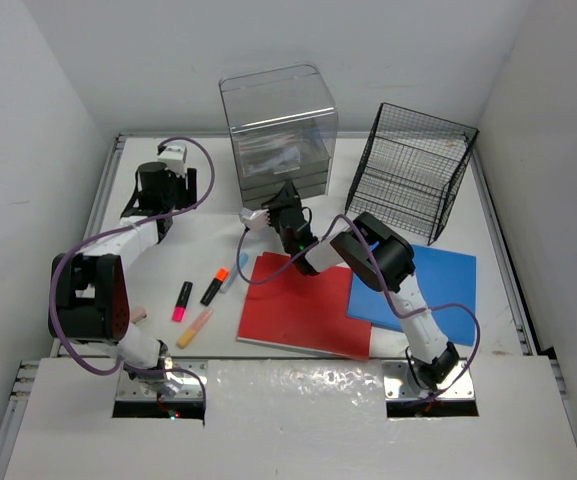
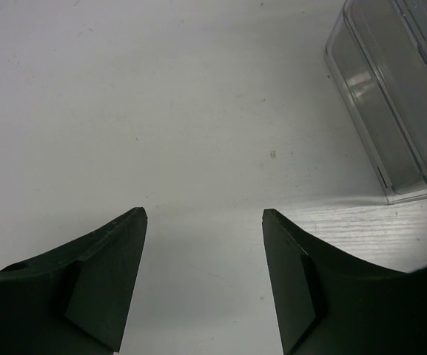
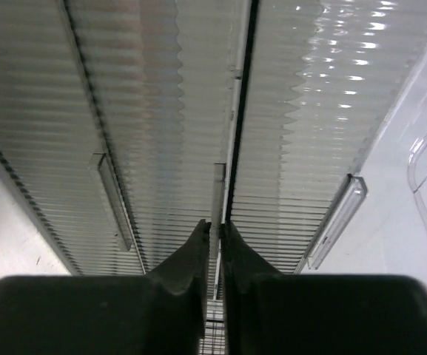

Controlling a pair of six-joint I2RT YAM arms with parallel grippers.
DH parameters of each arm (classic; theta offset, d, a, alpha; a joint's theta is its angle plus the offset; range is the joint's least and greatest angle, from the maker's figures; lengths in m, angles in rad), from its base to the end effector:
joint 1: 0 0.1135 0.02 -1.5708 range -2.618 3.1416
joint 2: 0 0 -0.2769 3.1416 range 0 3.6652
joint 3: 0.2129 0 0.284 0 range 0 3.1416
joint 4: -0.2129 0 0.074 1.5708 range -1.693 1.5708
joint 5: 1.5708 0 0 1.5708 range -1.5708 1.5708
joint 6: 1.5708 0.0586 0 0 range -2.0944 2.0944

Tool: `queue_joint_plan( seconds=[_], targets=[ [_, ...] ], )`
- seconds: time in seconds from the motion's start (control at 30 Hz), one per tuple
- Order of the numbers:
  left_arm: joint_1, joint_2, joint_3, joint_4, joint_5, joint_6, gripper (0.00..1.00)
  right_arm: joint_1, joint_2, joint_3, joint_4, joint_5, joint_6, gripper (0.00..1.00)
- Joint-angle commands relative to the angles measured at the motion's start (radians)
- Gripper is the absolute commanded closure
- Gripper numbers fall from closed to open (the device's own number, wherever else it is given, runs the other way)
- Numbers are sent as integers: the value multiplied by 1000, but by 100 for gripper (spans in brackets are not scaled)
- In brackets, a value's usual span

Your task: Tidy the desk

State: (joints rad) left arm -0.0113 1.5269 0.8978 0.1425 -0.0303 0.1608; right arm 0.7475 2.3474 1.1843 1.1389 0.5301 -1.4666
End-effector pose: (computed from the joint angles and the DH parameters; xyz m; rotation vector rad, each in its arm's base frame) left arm 0.3848 -0.0026 0.2133 0.1583 2.0533 0.1237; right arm 0.3896 0.3207 0.0770 -1.2603 1.1115 -0.9706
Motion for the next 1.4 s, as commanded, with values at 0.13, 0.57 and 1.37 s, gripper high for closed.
queue_joint_plan(
  seconds=[0.13,0.57,1.37],
  targets=[
    [10,9,29,25,-10,11,38,-5,-26,-52,45,5,25,100],
    [10,9,30,25,-10,13,38,67,-111,-259,145,5,45,100],
    [10,9,85,-69,-3,80,38,158,-218,-509,437,22,-28,86]
  ],
)
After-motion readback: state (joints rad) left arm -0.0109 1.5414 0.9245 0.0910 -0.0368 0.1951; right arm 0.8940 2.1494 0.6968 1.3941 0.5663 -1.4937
